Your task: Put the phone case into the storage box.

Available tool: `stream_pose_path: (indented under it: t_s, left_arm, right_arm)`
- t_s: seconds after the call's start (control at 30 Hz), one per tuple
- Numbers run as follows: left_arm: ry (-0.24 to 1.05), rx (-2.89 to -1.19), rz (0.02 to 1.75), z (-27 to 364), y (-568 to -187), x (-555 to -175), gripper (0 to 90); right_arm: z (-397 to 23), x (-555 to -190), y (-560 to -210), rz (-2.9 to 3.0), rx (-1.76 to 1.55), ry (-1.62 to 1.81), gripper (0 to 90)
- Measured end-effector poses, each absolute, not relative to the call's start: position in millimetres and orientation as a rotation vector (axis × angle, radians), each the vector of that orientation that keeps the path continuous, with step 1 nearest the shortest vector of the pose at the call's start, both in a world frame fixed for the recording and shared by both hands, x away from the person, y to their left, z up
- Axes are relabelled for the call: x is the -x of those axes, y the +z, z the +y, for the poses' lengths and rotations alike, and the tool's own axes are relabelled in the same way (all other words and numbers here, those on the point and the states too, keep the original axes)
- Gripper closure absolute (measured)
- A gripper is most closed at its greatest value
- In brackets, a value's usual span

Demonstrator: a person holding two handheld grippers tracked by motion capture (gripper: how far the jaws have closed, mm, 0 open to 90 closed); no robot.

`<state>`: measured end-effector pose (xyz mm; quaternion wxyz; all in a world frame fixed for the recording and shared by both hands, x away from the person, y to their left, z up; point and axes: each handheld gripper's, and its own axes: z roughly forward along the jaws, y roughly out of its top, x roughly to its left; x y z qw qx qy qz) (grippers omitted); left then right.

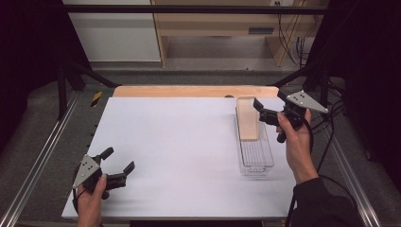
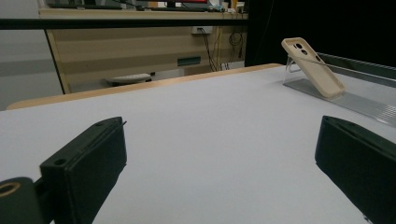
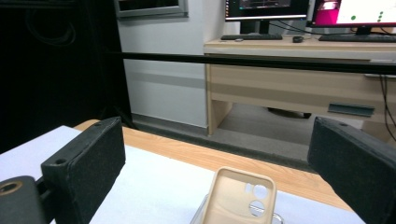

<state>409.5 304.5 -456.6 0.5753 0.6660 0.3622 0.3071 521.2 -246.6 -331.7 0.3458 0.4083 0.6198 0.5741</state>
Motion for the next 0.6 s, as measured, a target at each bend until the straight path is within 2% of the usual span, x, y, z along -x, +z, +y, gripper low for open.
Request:
stream_pose_path:
  t_s: [0.6]
  left_arm:
    - [0.718, -1.577, 0.840, 301, -457, -409, 2.0]
  right_arm:
    - [-255, -494, -327, 1.583, -1.007, 1.533, 4.6]
